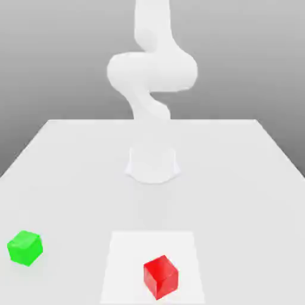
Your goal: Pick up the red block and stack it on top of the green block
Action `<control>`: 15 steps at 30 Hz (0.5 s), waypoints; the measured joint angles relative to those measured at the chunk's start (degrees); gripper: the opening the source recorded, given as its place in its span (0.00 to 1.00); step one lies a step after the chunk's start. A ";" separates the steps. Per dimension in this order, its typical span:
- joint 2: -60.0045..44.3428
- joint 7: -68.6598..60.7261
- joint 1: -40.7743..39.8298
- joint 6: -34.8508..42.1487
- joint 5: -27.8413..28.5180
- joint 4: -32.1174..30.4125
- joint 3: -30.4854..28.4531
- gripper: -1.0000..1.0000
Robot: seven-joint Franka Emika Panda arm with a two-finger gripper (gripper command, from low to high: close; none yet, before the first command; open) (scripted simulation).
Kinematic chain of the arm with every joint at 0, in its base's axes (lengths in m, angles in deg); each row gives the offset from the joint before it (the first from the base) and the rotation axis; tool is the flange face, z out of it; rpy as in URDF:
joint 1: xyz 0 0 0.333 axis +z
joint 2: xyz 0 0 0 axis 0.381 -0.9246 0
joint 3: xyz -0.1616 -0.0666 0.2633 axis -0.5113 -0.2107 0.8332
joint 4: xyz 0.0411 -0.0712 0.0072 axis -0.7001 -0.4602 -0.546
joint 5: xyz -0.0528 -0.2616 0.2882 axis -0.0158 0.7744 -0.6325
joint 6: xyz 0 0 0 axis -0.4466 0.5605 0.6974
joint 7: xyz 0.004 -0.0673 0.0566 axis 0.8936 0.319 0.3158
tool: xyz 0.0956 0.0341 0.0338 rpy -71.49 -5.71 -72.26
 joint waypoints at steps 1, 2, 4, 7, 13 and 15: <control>-2.24 2.70 -1.21 -0.88 0.52 -0.52 1.21 0.50; -4.39 5.31 -2.35 -1.73 1.04 -1.01 2.36 0.50; -8.59 10.44 -4.49 -3.37 2.13 -1.98 4.51 0.50; -14.82 18.12 -7.40 -5.79 3.85 -3.41 7.47 0.50; -27.34 33.68 -11.59 -10.59 7.64 -6.24 11.65 0.50; -31.49 38.74 -12.29 -12.20 8.72 -7.18 12.32 0.50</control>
